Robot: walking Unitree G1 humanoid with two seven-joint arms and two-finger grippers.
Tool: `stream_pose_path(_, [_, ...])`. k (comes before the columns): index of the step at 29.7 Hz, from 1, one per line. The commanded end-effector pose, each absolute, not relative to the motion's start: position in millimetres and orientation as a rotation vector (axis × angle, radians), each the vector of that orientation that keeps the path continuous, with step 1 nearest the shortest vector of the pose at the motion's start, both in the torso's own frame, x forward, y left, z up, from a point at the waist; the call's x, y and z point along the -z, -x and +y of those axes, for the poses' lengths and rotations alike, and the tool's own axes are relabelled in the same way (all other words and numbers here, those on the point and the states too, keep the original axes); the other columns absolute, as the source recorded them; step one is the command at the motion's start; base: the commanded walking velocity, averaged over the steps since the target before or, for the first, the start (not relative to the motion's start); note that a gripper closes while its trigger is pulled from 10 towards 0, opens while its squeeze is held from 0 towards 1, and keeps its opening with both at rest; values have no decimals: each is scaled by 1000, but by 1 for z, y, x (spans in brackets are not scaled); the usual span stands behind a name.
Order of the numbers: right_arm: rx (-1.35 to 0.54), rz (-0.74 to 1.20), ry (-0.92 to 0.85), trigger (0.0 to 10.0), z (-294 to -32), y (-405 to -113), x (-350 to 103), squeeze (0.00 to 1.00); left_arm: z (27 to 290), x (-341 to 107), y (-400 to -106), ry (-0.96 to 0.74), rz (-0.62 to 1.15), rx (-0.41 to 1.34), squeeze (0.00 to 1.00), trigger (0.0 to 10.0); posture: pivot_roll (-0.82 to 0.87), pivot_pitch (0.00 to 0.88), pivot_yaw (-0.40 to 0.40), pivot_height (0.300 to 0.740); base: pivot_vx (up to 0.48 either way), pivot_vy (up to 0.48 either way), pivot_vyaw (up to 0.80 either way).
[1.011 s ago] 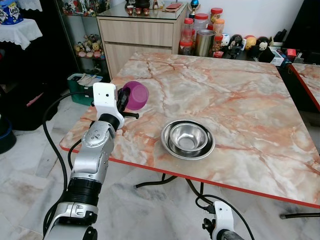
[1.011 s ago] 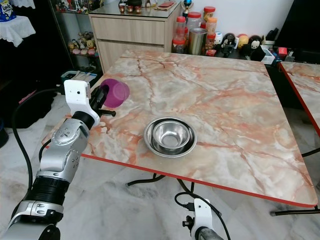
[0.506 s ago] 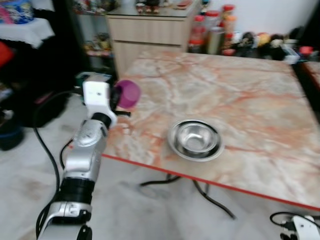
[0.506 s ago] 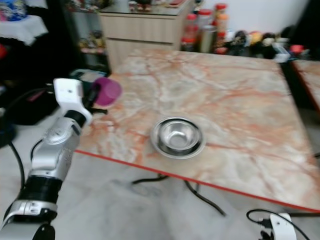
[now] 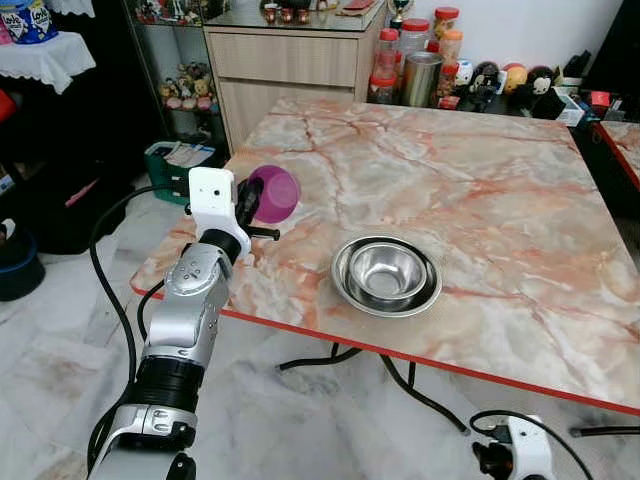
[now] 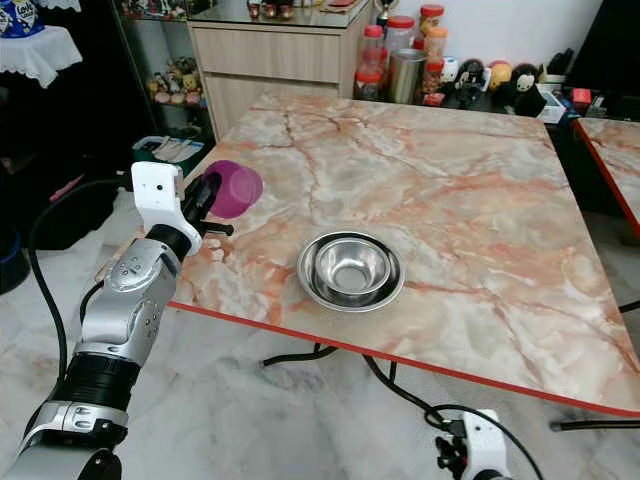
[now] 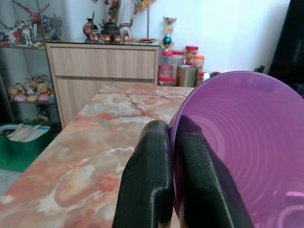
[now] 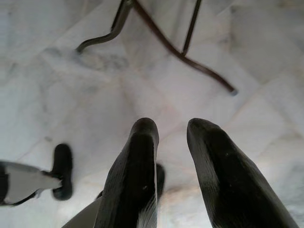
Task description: Setting the table
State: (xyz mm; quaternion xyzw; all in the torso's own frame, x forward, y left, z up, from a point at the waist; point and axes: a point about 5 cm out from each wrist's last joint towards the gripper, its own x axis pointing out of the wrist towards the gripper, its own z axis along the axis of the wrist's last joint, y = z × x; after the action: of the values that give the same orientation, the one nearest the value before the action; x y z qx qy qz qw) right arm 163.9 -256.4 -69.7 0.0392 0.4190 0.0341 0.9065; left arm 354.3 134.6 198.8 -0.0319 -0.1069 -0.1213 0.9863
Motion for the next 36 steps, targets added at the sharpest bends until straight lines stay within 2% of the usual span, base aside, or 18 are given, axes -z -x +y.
stream_pose_path(1, [-105,846,-65,10000,-253,-165,69,0,137,-198,-354,52,-205,239,0,10000,64,0,-2,740,0,0,0])
stream_pose_path(3, [-96,815,-81,10000,-254,-167,67,0,137,-198,-354,51,-205,239,0,10000,58,0,0,740,0,0,0])
stream_pose_path(9, [-128,715,-32,10000,-281,-167,49,0,139,-198,-355,48,-203,239,0,10000,39,0,5,740,0,0,0])
stream_pose_path(14, [-200,609,-11,10000,-286,-167,34,0,138,-196,-355,50,-199,243,0,10000,32,0,5,740,0,0,0])
stream_pose_path(18, [-233,547,-33,10000,-274,-164,26,0,137,-196,-354,50,-198,247,0,10000,28,0,4,740,0,0,0])
stream_pose_path(22, [-257,535,-77,10000,-252,-147,27,0,139,-195,-354,48,-195,246,0,10000,26,0,-1,740,0,0,0])
stream_pose_path(32, [-178,521,-174,10000,-226,-111,12,0,141,-192,-353,44,-187,247,0,10000,7,0,-3,740,0,0,0])
stream_pose_path(36, [-149,567,-186,10000,-222,-103,21,0,139,-192,-353,47,-187,250,0,10000,7,0,-4,740,0,0,0])
